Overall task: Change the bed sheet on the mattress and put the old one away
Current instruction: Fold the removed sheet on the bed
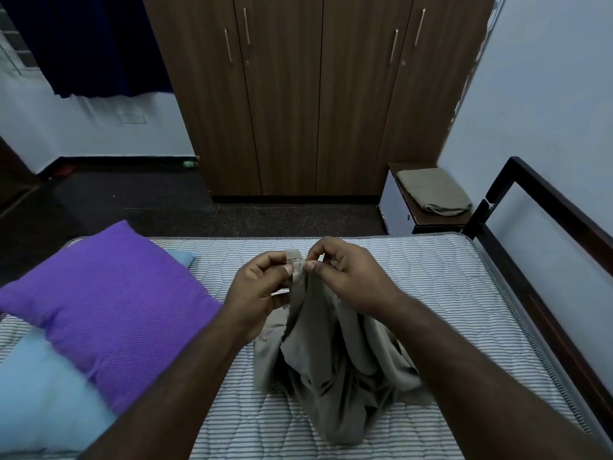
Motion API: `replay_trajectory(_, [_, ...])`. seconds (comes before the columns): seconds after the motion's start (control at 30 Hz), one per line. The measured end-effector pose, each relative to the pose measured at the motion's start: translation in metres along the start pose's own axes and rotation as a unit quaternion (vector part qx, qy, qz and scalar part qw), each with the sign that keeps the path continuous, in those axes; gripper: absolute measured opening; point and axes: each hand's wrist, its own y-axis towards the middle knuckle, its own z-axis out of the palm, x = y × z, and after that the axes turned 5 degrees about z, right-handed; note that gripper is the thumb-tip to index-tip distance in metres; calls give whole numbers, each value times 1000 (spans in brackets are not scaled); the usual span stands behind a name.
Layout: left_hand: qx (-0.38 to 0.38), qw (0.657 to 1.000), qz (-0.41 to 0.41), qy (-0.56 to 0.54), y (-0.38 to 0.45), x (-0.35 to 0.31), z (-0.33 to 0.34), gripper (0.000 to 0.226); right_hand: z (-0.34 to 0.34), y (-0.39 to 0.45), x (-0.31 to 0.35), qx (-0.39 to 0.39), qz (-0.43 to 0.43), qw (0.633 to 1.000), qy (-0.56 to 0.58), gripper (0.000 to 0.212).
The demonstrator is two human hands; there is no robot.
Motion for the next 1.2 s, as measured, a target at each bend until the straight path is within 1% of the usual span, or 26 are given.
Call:
replay_trajectory(0.17, [1, 1000, -4, 1, -3, 4, -2, 28, 5, 1, 1, -23, 4, 999, -25, 4])
replay_trajectory(0.23, [-9, 1000, -11, 0, -3, 6, -1, 30, 7, 0, 2, -15, -9, 1000, -10, 5])
replay_trajectory(0.3, [-29, 999, -14, 0, -1, 9, -2, 27, 7, -2, 3, -15, -24, 1000, 12, 5])
replay_trajectory(0.37, [-36, 999, -6, 14, -1, 11, -3, 21, 6, -2, 4, -28, -30, 999, 31, 6])
replay_trajectory(0.43, [-32, 999, 1, 30, -1, 12, -2, 24, 4, -1, 4, -43, -33, 998, 39, 6])
replay_trajectory(0.6, [-22, 998, 14, 53, -2, 12, 1, 30, 6, 1, 1, -17, -40, 999, 30, 6])
replay_trajectory(0.7, [-24, 997, 26, 62, -2, 9, 3, 28, 5, 2, -1, -10, -30, 999, 37, 6])
replay_trajectory(0.8, [-36, 998, 20, 48, 1, 7, 3, 23, 4, 4, -3, -20, -21, 998, 49, 9])
replay_trajectory(0.97, [-9, 1000, 8, 8, -2, 9, 5, 16, 4, 6, -4, -50, -6, 999, 21, 6])
replay_trajectory(1.03, [2, 1000, 13, -2, -5, 9, 10, 3, 4, 5, -4, -44, -4, 999, 23, 6])
replay_trajectory(1.1, [-14, 999, 29, 0, -6, 13, 14, 11, 5, 4, -4, -34, -3, 999, 19, 5])
replay_trajectory(1.2, [-42, 998, 55, 7, -6, 15, 18, 7, 6, 3, -3, -37, 6, 999, 18, 4])
